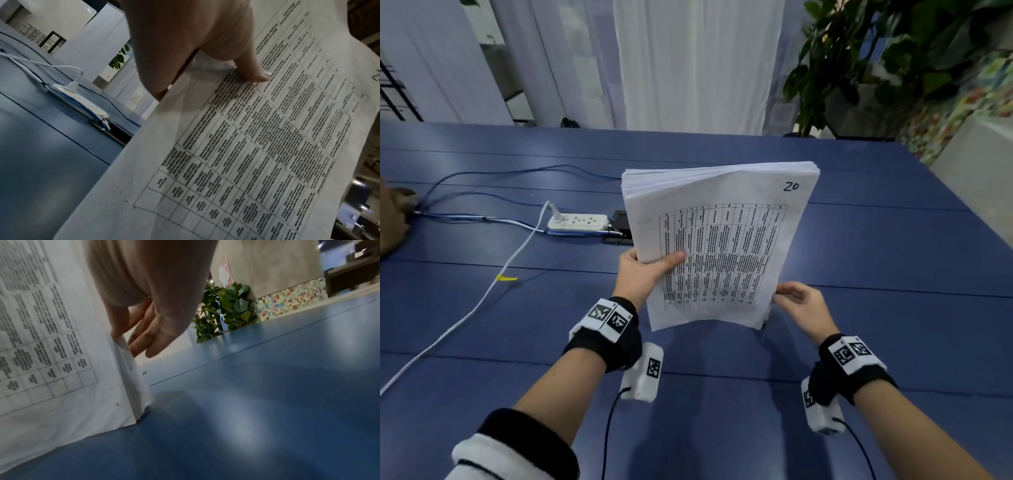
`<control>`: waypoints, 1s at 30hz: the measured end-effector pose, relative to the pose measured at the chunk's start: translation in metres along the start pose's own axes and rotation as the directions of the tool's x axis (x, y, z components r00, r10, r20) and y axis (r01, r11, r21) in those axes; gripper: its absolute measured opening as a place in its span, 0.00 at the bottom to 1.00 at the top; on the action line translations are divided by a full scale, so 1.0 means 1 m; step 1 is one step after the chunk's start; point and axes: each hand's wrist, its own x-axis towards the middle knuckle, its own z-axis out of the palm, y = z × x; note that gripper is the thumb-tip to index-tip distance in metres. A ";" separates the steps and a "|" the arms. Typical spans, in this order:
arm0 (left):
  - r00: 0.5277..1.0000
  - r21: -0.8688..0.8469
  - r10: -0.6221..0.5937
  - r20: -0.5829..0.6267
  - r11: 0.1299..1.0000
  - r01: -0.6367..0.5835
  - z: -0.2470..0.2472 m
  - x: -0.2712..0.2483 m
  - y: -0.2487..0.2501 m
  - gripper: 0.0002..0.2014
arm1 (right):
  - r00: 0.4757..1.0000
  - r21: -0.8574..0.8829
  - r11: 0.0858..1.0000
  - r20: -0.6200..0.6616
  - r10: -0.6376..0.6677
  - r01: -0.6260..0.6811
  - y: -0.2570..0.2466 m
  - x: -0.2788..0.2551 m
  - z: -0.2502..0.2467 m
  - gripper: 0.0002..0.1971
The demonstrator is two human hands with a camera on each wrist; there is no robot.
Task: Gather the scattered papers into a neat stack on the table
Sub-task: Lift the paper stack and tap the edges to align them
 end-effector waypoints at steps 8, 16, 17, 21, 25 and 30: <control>1.000 0.006 0.013 0.003 1.000 -0.013 0.000 0.002 -0.002 0.11 | 0.993 0.034 0.999 -0.120 0.013 -0.008 0.012 0.010 0.006 0.09; 1.000 -0.020 0.004 -0.018 1.000 -0.004 -0.004 0.002 -0.004 0.11 | 0.990 0.124 0.992 -0.138 0.031 -0.014 0.018 0.007 0.017 0.10; 1.000 -0.017 0.000 -0.021 1.000 -0.001 -0.004 0.002 -0.004 0.11 | 0.989 0.134 0.991 -0.142 0.039 -0.020 0.018 0.006 0.019 0.11; 1.000 -0.006 0.001 -0.010 1.000 -0.001 -0.004 0.003 -0.002 0.12 | 0.992 0.119 0.993 -0.127 0.019 -0.004 0.015 0.006 0.018 0.14; 1.000 0.002 0.006 -0.026 1.000 -0.006 -0.003 0.004 0.001 0.11 | 0.999 0.022 1.000 -0.049 0.001 0.000 0.016 0.010 0.015 0.08; 0.998 0.000 0.014 -0.062 1.000 -0.014 0.000 0.006 0.003 0.12 | 0.997 -0.093 0.995 0.072 -0.027 0.034 0.010 0.006 0.018 0.10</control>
